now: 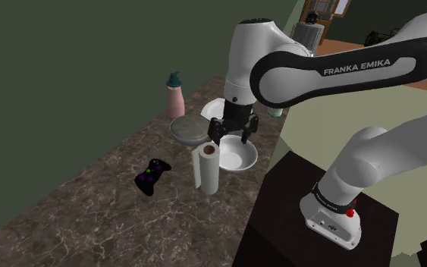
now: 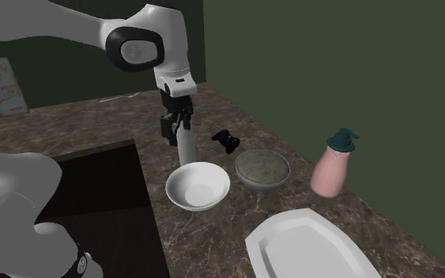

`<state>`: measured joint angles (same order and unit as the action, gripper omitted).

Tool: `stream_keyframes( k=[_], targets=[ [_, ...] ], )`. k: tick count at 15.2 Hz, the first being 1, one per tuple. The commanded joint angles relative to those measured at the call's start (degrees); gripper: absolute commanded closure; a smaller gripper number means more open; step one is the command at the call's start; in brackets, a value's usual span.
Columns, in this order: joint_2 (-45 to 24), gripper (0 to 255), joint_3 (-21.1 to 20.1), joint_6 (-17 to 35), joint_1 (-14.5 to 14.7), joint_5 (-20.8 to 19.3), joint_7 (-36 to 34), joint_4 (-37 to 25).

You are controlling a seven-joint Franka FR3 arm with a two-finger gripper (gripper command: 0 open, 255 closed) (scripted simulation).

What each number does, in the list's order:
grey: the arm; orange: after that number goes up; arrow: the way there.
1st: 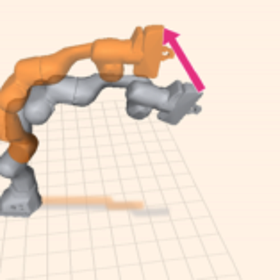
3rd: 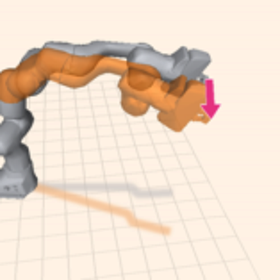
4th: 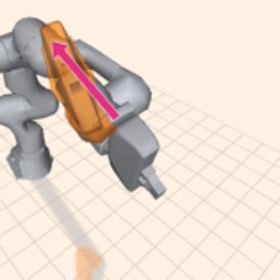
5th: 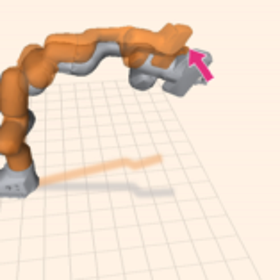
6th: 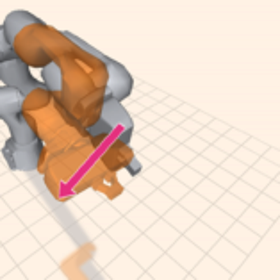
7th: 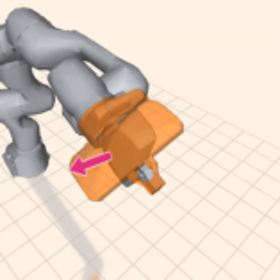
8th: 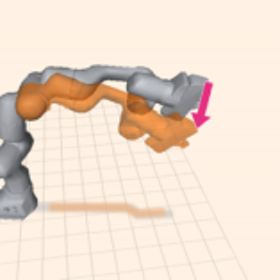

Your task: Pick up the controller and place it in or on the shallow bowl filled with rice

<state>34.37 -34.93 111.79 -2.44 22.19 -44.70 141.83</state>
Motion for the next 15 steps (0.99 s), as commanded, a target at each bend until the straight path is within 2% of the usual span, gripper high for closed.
stream_keyframes(
  k=[1, 5, 7, 9, 11, 12, 13, 14, 15],
  targets=[
    [-3.1, 0, -3.8, 3.1, -1.5, 0.2, -5.6, -1.5],
    [-11.5, 0, -12.3, 9.7, -6.4, -2.5, -17.2, -5.8],
    [-16.6, 0, -17.2, 12.7, -9.8, -5.9, -23.9, -8.4],
    [-22.6, 0, -22.5, 15.5, -13.7, -11.4, -31.9, -11.3],
    [-30.5, 0, -28.0, 17.6, -17.7, -20.5, -42.2, -14.7],
    [-35.6, 0, -30.0, 18.0, -18.8, -26.8, -48.5, -16.6],
    [-40.9, 0, -30.3, 17.8, -18.2, -33.6, -54.9, -18.7],
    [-45.6, 0, -29.0, 17.2, -16.1, -39.3, -60.4, -21.0],
    [-49.0, 0, -26.3, 16.5, -12.6, -43.3, -64.5, -23.4]
  ],
)
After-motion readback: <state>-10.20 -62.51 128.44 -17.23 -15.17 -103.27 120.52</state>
